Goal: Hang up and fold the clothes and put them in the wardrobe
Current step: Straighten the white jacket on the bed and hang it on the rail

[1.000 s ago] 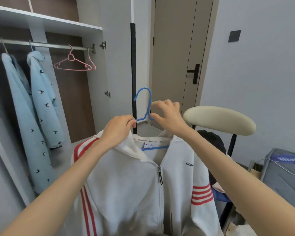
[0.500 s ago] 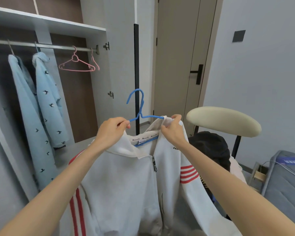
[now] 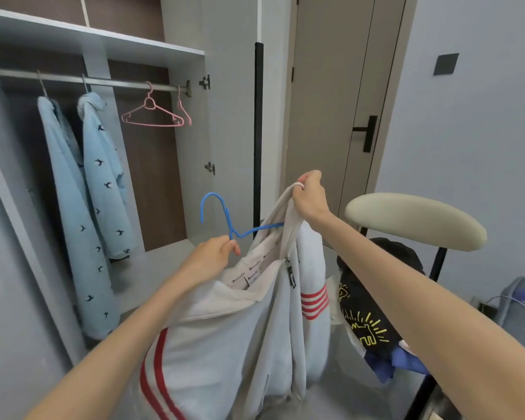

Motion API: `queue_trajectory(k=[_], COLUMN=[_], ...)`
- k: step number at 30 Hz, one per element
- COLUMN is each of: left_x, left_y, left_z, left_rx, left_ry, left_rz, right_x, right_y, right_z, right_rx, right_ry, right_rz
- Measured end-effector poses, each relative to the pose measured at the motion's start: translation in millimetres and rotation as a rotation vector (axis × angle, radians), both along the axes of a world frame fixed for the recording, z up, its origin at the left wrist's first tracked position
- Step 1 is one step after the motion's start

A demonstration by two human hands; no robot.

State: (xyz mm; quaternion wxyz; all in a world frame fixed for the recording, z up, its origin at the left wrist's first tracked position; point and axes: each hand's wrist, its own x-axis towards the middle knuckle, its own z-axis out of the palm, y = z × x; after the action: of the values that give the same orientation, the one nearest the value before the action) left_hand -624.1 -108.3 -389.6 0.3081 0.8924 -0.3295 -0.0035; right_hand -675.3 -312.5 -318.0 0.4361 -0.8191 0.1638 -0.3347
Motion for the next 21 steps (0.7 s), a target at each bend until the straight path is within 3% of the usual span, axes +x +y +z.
queue_trajectory(k=[7, 12, 17, 21], left_x=[8, 14, 17, 20], left_y=[-7, 5, 19, 33], left_z=[0, 13, 1, 3], left_rx=[-0.214, -0.366, -0.352, -0.366], left_ry=[-0.098, -0.217, -0.319, -0.385], left_rz=[0.332, 0.213, 0.267, 0.316], right_x=[-17, -35, -32, -31], right_y=[36, 38, 13, -24], right_z=[4, -44, -62, -71], right_rx=[-0.348, -0.235, -0.245, -0.351], right_ry=[-0.131, 0.37, -0.056, 0.105], right_rz=[0.065, 0.522, 0.13, 0.041])
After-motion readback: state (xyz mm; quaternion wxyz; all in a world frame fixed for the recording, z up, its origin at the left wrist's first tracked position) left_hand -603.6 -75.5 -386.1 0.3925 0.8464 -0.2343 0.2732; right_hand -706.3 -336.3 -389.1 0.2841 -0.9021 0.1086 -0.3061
